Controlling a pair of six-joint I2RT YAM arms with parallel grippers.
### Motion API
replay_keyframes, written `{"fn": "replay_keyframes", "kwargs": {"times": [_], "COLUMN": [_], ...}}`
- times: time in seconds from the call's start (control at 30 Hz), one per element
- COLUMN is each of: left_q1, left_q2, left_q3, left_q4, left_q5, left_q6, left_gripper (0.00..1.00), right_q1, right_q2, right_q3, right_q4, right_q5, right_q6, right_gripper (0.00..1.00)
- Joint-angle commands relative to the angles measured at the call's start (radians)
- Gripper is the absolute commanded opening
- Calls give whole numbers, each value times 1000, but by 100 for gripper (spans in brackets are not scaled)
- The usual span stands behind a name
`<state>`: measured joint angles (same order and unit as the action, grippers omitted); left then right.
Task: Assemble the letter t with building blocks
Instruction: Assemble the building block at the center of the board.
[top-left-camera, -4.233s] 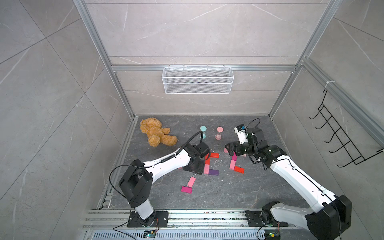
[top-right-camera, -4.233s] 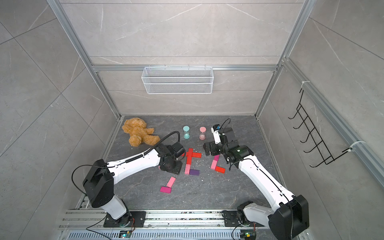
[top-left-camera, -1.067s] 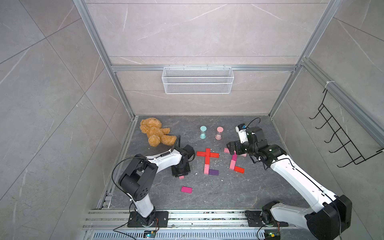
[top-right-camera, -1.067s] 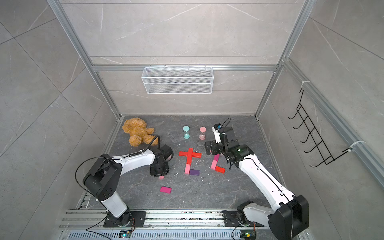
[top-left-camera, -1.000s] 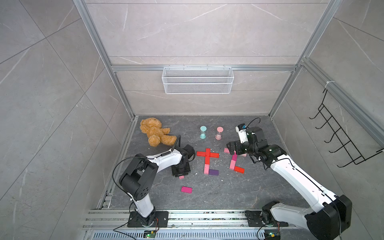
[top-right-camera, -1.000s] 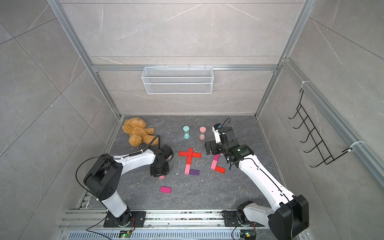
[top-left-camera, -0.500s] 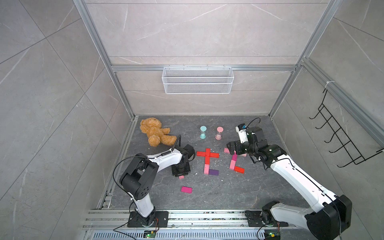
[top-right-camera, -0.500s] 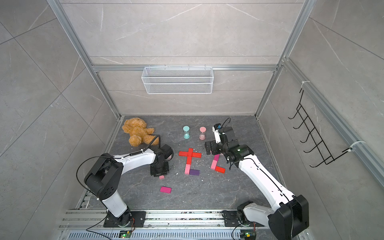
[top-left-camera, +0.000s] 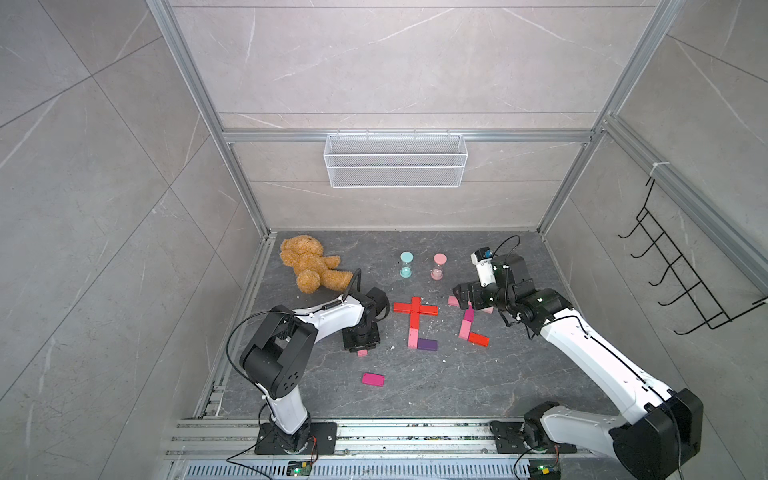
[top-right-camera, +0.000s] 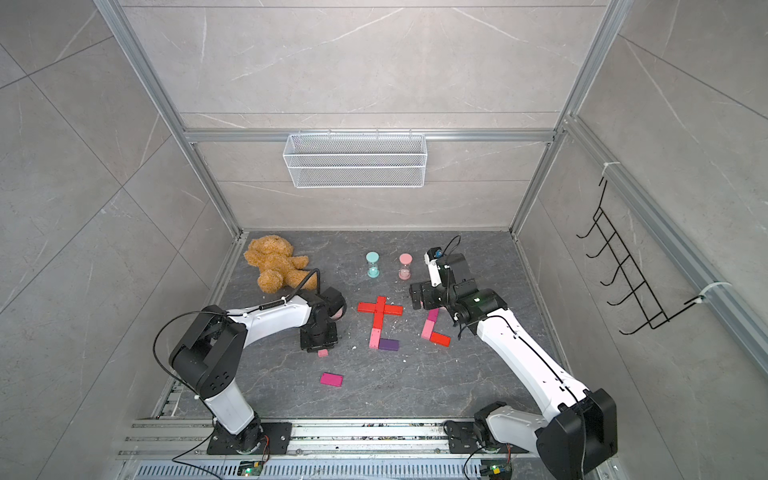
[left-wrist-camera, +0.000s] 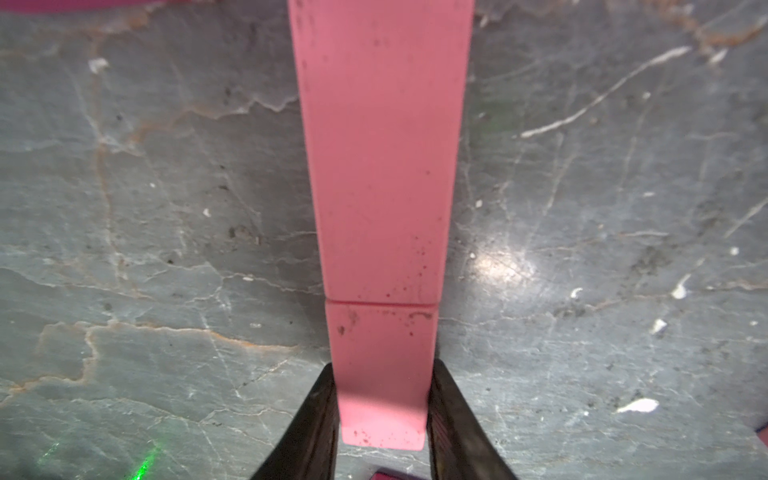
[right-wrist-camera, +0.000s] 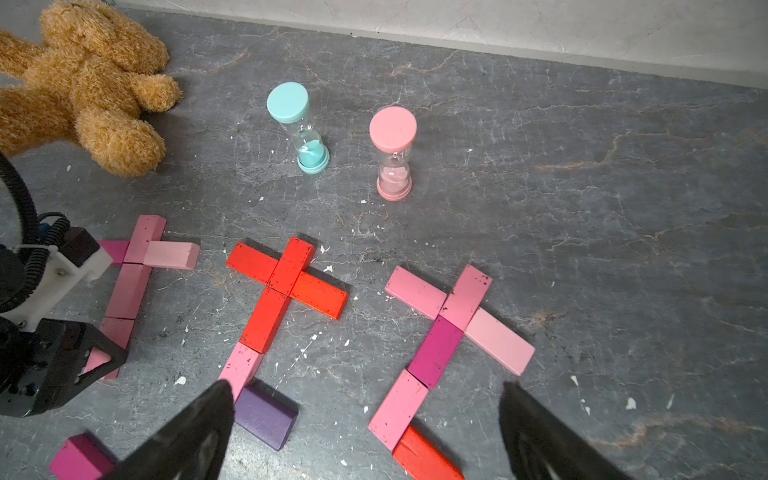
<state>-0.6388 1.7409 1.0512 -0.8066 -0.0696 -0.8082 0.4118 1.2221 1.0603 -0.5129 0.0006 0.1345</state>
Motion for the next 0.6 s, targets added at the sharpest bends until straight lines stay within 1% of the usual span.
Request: {"fn": "replay_keyframes", "kwargs": {"times": [0.0,0.3,0.5,0.57], "left_q1": [7,7,7,7], "left_q2": [9,11,-7,-22], "left_q3": [30,31,28,21], "left_q4": [-19,-20,-25,-21], "left_q5": [-6,-9,0,9], "left_q6": [18,23,30,40], "left_gripper": [36,37,45,50], "right_q1": [2,2,2,2], "right_q2": [8,6,6,8], "right_q3": [16,14,13,13], "right_q4": [-13,-13,-12,-9], "right_q5": [9,9,8,7], "right_q6": [-18,-19,-18,-18], "right_gripper": [100,100,100,100]}}
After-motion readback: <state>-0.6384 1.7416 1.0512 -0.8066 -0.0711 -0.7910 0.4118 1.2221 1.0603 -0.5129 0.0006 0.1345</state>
